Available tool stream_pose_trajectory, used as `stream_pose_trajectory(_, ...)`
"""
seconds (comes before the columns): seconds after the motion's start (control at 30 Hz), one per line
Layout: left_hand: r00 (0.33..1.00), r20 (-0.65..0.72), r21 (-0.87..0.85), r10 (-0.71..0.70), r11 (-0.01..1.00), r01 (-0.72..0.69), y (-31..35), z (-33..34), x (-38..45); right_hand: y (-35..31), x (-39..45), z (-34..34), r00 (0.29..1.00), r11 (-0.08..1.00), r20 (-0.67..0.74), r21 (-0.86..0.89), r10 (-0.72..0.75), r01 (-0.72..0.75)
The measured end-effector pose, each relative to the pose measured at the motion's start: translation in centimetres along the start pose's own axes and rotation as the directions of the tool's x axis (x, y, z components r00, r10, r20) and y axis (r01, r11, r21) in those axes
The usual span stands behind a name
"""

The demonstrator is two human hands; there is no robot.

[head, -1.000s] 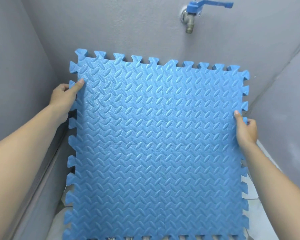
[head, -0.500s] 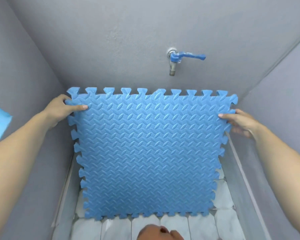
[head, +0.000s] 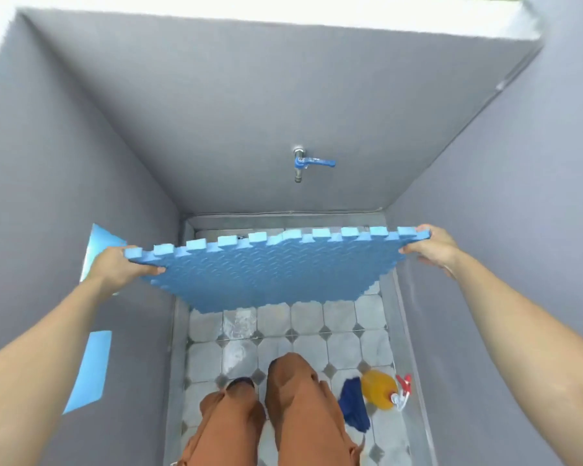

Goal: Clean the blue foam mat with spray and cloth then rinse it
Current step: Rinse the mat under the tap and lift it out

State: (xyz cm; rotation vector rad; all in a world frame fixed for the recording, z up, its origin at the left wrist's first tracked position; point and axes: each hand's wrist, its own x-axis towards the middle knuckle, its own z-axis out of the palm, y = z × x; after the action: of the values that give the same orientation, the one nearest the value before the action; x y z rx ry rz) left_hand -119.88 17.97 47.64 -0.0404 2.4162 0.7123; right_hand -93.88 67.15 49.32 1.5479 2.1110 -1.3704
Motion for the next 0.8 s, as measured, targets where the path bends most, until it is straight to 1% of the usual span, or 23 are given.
stream_pose_trajectory(0.1,0.999,-0.031,0.047,0.023,0.999,-0.021,2.0,-3.6,-3.6,-3.2,-3.9,-3.3,0.997,0.992,-0.035,-0.106,-0.073,0.069)
stream_pose_trajectory(0.17,0.996,-0.044,0.085,0.080,0.993,-0.076,1.4,-7.6,-5.2,-5.8,-6.7,-2.9,0.989,0.967,-0.019,-0.217,-0.144,0.136)
stream_pose_trajectory(0.23,0.989,-0.030,0.134,0.142,0.981,-0.137,0.6,-11.5,-6.4,-8.2,-9.2,-1.8,0.973,0.910,-0.045,-0.365,-0.227,0.195)
stream_pose_trajectory(0.33,0.981,0.011,0.242,0.196,0.951,-0.192,0.8,-15.6,-8.8,-12.1,-14.5,-1.7,0.967,0.805,-0.030,-0.562,-0.251,0.192)
stream_pose_trajectory(0.43,0.976,0.048,0.279,0.211,0.935,-0.216,-4.1,-20.0,-10.1,-13.8,-19.2,3.8,0.956,0.710,0.045,-0.660,-0.288,0.245)
stream_pose_trajectory(0.53,0.970,0.053,0.314,0.238,0.918,-0.243,-6.5,-22.0,-10.8,-14.9,-22.0,6.1,0.955,0.693,-0.004,-0.690,-0.296,0.212)
stream_pose_trajectory(0.63,0.963,0.046,0.327,0.265,0.907,-0.265,-9.6,-23.8,-11.4,-15.5,-23.7,9.1,0.951,0.730,-0.032,-0.649,-0.307,0.214)
stream_pose_trajectory(0.73,0.971,-0.009,0.217,0.239,0.948,-0.231,-11.6,-24.2,-12.9,-15.4,-23.6,8.8,0.951,0.784,0.014,-0.562,-0.310,0.263)
stream_pose_trajectory(0.8,0.976,-0.068,0.104,0.206,0.974,-0.199,-12.3,-24.0,-14.1,-15.5,-22.7,7.6,0.946,0.844,0.064,-0.435,-0.318,0.313)
